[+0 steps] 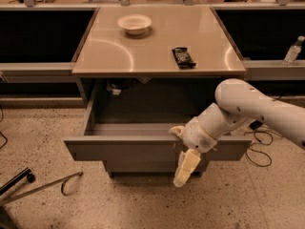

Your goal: Open top drawer

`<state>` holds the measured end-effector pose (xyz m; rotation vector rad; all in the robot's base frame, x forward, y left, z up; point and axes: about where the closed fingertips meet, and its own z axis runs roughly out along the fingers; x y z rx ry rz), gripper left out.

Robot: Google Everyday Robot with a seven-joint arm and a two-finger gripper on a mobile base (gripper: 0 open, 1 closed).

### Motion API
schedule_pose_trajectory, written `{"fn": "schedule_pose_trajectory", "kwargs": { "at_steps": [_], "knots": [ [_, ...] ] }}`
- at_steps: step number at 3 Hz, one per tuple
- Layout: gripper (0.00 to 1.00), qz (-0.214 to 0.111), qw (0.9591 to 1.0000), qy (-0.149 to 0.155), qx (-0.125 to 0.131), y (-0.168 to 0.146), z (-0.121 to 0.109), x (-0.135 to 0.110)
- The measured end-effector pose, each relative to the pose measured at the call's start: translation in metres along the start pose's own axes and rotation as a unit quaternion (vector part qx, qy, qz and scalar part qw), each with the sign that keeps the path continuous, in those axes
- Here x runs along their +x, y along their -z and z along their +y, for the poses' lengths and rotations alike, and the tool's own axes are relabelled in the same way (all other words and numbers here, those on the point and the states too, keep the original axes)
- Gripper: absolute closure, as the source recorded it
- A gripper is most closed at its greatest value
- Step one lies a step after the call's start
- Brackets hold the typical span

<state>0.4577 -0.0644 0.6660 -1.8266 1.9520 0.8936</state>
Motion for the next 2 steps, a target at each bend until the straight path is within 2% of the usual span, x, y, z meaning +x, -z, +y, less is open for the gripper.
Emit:
{"fn": "schedule_pose_trajectory", "kwargs": {
  "at_steps": [1, 2],
  "knots": [
    [0.00, -0.007, 0.9999, -0.006, -0.010, -0.0065, 0.0163, -0.0012],
    [0.00, -0.007, 0.9999, -0.006, -0.011, -0.0071, 0.0173, -0.0017]
  ]
}}
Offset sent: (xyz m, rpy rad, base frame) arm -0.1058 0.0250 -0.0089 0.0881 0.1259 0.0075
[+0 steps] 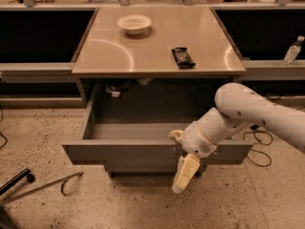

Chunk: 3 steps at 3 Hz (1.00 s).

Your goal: Open top drawer

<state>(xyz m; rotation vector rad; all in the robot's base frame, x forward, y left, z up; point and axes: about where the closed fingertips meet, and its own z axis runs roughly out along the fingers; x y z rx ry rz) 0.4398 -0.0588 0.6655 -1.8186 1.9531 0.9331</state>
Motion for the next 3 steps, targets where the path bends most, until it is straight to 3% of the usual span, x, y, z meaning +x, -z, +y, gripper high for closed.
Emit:
{"fn": "schedule_pose_trajectory", "kwargs": {
  "at_steps": [2, 3],
  "knots": [
    [0.00, -0.009, 1.0000, 0.000, 0.000, 0.001, 0.013, -0.007],
    [0.00, -0.017, 0.9997, -0.012, -0.013, -0.005, 0.039, -0.004]
  ]
}}
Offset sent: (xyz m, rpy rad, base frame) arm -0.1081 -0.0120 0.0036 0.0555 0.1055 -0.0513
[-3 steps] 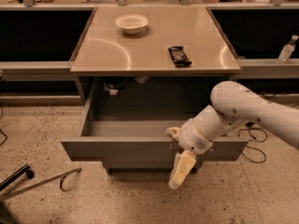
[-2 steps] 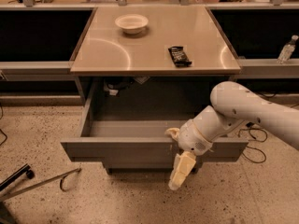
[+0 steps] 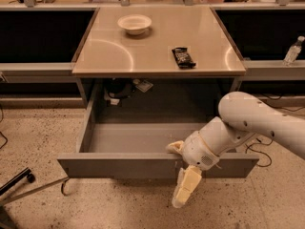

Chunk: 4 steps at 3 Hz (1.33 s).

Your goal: Open top drawer

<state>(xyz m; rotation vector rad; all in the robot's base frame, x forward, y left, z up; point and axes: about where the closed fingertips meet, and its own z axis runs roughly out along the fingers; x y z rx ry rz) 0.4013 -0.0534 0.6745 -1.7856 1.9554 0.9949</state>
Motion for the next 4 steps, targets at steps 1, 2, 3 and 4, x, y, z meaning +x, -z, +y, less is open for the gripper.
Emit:
{"fn": "schedule_pose_trajectory", "kwargs": {
  "at_steps": [1, 2, 3, 4],
  "knots": [
    [0.00, -0.001, 1.0000, 0.000, -0.004, -0.002, 0.003, 0.000],
    [0.00, -0.006, 0.9999, -0.007, -0.011, -0.005, 0.017, 0.004],
    [0.00, -0.018, 0.9995, -0.013, -0.021, -0.008, 0.037, 0.004],
    [0.00, -0.018, 0.9995, -0.013, -0.021, -0.008, 0.037, 0.004]
  ]
}}
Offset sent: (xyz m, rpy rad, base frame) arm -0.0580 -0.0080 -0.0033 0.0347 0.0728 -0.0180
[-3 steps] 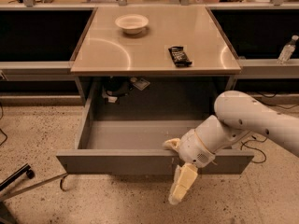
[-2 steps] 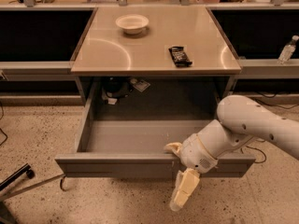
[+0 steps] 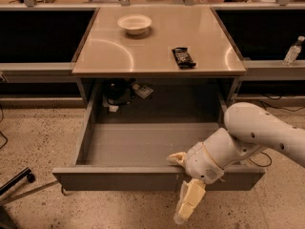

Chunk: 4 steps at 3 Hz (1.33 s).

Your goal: Open top drawer

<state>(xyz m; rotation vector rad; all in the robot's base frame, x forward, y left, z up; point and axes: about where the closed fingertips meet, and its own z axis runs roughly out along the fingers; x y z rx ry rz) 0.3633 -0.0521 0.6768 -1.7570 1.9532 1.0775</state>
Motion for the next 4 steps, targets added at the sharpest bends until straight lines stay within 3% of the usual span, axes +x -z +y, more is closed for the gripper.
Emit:
{"fn": "schedule_pose_trajectory", "kwargs": {
  "at_steps": [2, 3, 4],
  "knots": [
    [0.00, -0.008, 0.9998, -0.003, -0.018, -0.005, 0.016, 0.004],
    [0.00, -0.030, 0.9990, -0.008, -0.031, -0.003, 0.043, 0.010],
    [0.00, -0.030, 0.9990, -0.008, -0.031, -0.003, 0.043, 0.010]
  ]
}}
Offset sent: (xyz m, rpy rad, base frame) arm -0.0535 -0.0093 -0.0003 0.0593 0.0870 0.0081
